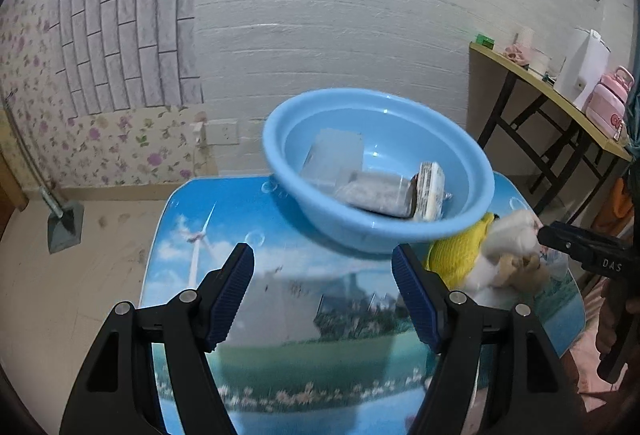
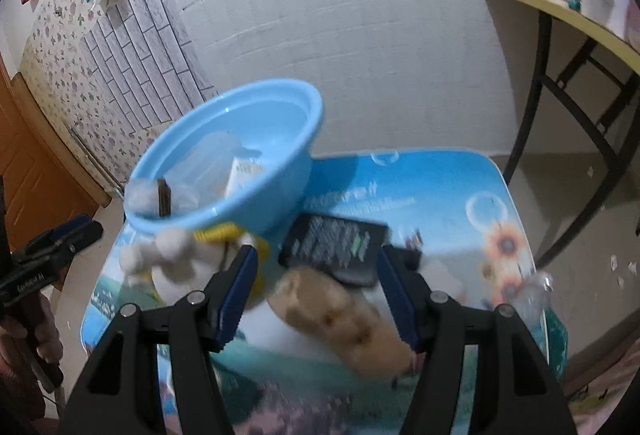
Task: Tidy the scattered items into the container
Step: 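Move both tools back down toward the green snack packet on the table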
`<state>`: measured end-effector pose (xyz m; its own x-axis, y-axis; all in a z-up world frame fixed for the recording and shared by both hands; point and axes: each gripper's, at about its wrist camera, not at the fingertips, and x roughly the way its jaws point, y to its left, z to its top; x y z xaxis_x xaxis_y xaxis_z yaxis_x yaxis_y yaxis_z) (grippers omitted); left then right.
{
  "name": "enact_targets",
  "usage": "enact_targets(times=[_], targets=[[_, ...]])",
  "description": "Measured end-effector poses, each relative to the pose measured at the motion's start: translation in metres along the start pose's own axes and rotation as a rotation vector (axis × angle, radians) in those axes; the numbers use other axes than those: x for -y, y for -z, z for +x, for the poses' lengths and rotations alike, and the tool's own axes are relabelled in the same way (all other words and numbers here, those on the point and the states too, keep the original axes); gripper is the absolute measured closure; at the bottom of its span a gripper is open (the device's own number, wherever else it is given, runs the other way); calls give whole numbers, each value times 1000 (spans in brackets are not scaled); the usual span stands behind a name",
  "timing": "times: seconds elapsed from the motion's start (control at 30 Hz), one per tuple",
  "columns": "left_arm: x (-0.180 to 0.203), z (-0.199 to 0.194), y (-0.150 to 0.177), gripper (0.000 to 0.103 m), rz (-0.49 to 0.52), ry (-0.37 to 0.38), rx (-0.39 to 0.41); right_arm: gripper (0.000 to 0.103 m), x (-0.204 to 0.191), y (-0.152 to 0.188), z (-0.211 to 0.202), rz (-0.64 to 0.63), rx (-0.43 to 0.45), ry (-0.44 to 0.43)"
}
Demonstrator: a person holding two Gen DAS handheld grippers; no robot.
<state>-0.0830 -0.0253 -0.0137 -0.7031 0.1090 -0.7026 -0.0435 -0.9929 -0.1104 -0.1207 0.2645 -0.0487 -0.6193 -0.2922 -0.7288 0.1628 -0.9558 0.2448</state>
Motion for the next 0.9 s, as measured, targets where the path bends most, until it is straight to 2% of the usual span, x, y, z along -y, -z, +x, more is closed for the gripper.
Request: enact_targets(times=[0.17, 0.33, 0.6, 0.9], targets=[[-2, -7, 20, 32, -21, -7, -26, 41, 16, 25, -8, 26, -29, 20], [2, -11, 34, 28, -36, -2, -42, 41, 30, 34, -21, 46, -21, 29], [30, -9, 55, 28, -20, 58, -84, 41, 42, 46, -30, 59, -21, 29], [90, 1, 78, 28, 134, 158, -161, 41, 43, 75, -29, 36, -71, -7]])
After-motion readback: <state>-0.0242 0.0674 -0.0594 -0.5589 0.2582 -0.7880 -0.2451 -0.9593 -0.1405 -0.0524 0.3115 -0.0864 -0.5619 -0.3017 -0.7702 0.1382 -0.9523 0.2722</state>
